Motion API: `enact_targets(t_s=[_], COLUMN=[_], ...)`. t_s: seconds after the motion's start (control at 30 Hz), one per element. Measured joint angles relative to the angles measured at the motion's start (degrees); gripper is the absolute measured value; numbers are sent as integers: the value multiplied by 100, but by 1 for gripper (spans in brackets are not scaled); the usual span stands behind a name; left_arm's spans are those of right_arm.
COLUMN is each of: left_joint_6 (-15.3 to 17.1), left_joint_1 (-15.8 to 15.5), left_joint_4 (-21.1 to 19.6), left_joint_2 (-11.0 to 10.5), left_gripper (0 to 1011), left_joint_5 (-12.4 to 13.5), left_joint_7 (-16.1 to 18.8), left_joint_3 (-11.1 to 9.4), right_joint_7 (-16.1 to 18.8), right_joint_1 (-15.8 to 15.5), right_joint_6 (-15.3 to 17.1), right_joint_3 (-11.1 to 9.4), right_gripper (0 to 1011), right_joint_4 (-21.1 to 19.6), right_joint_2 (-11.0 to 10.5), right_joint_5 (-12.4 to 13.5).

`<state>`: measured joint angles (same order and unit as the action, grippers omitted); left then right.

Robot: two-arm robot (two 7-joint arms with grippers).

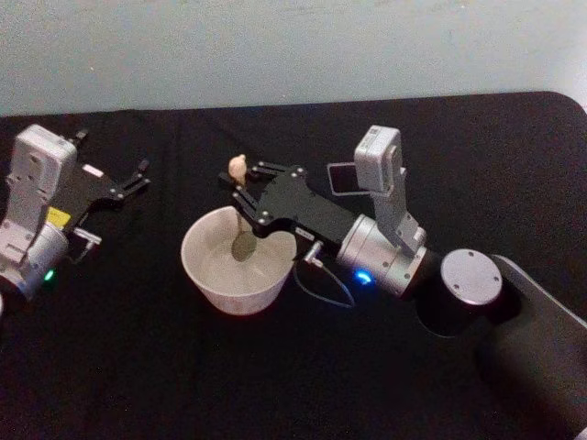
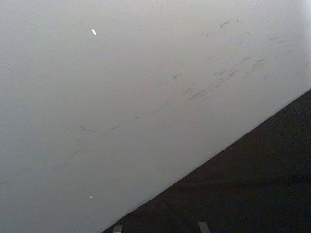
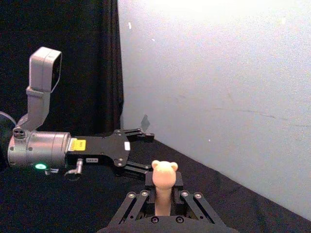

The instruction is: Pick up the stirring spoon with one hand, stir inside the cup, then place it back in its original position.

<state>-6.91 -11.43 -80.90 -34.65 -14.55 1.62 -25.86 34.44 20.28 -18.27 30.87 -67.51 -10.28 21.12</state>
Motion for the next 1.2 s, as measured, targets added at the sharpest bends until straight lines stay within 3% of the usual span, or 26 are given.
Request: enact_targets(t_s=[0.37,0.73,1.2], left_joint_6=[0,0,0], left_joint_1=[0,0,0], left_joint_4=[0,0,0], left_joint_2=[0,0,0], left_gripper=[1001,1001,1001], left_joint_5=[0,0,0], left_joint_7=[0,0,0], left_joint_3=[0,0,0], right_joint_7=[-16,82,246], right_joint_1=[-121,-385,-661], right_joint_6=[26,132,251], right_joint_3=[-95,-149,-17], right_gripper=[215,215,214], right_joint_4=[-119,-512,-924], right_joint_2=[-106,-327,-546], right_joint_5=[-16,105,219])
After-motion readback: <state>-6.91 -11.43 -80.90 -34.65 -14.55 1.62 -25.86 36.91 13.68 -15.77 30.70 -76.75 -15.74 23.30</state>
